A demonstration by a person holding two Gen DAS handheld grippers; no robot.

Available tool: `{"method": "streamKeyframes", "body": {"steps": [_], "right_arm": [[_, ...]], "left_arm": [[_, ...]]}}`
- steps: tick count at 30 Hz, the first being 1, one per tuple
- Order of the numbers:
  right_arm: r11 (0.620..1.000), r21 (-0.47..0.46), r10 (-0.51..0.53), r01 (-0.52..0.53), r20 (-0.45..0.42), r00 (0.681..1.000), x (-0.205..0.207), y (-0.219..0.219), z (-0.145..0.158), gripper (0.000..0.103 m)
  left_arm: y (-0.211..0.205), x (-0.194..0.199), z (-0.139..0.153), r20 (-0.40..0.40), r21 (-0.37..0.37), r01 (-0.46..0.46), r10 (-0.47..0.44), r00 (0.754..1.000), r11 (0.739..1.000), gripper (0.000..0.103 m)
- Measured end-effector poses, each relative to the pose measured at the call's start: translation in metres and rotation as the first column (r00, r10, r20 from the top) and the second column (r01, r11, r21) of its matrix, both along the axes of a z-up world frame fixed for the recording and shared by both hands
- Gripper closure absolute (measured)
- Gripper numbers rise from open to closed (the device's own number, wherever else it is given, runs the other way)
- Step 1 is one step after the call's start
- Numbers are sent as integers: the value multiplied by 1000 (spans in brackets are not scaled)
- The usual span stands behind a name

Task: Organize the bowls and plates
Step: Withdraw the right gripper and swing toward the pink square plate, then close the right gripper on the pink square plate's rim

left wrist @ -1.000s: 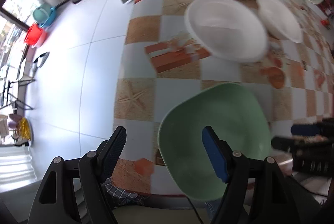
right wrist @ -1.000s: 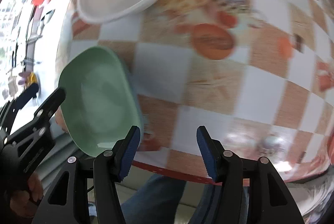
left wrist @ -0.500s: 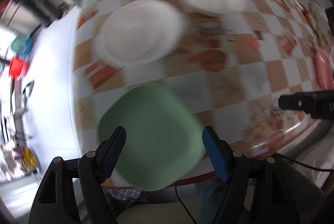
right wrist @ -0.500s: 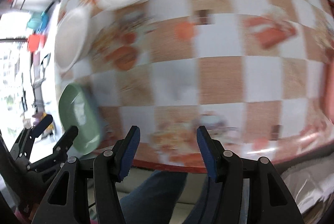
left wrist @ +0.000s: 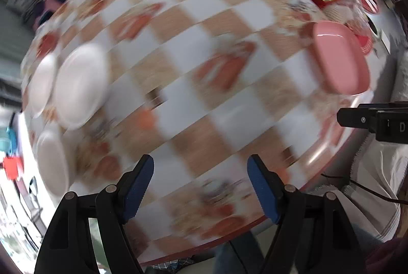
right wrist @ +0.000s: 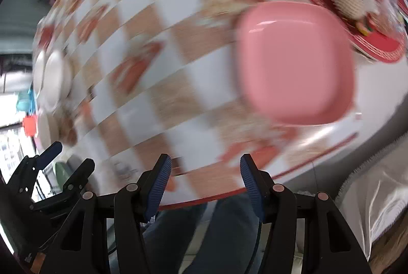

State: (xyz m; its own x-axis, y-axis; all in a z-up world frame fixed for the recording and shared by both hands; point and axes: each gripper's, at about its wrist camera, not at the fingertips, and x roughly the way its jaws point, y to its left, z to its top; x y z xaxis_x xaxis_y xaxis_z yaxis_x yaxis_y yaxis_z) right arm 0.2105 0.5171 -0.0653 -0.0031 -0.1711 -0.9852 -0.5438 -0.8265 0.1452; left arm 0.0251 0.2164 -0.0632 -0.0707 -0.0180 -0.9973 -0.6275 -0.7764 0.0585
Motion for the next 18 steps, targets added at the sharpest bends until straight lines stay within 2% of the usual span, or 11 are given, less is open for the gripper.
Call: {"method": "streamKeyframes", "body": {"steps": [1, 9, 18], "right_arm": [[1000, 7, -23, 23, 3, 1000, 13, 18, 4, 45], [992, 28, -127, 126, 36, 991, 58, 46, -3, 45], [989, 33, -145, 143, 74, 987, 79, 79, -19, 45]], "left_arm": [[14, 2, -2, 10, 2, 13, -13, 1000, 1000, 24], [101, 9, -21, 83, -13, 54, -53, 995, 998, 24], [146, -2, -40, 114, -39, 17, -13, 993, 999, 24]]}}
